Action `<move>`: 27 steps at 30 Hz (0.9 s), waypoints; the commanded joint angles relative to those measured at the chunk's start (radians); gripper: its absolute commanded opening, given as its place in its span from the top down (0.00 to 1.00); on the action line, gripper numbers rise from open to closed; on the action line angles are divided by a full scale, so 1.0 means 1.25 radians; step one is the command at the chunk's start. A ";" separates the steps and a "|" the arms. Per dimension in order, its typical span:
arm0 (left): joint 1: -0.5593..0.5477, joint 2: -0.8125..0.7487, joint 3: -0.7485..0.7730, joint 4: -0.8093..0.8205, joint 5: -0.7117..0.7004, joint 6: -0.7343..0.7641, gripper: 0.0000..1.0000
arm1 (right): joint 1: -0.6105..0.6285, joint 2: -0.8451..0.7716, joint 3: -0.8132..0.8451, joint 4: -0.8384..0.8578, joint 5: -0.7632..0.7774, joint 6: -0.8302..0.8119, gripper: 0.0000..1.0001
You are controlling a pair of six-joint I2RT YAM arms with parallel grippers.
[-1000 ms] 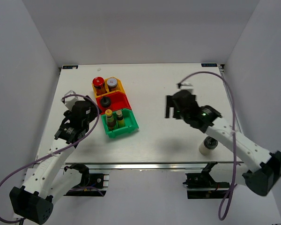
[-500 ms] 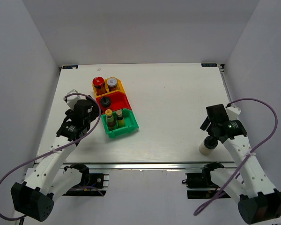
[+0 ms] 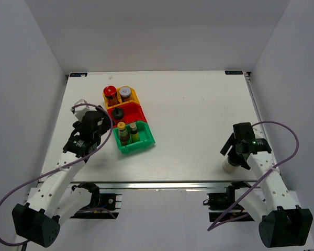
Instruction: Organize the condiment bottles
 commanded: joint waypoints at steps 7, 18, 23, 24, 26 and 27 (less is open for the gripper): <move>-0.003 -0.002 0.008 0.010 -0.001 0.003 0.02 | -0.004 -0.002 -0.020 0.012 -0.011 0.014 0.25; -0.003 -0.013 0.010 0.001 -0.009 0.004 0.02 | -0.002 0.040 -0.017 0.074 -0.024 -0.045 0.60; -0.004 -0.005 0.015 -0.001 -0.010 0.004 0.02 | 0.010 0.035 0.048 0.132 -0.053 -0.106 0.63; -0.003 -0.003 0.017 -0.003 -0.010 0.004 0.02 | 0.014 0.041 0.059 0.147 -0.092 -0.116 0.65; -0.003 0.000 0.021 -0.008 -0.010 0.004 0.02 | 0.053 0.052 0.096 0.201 -0.125 -0.141 0.67; -0.003 0.000 0.022 -0.009 -0.015 0.004 0.02 | 0.076 0.073 0.112 0.214 -0.124 -0.139 0.67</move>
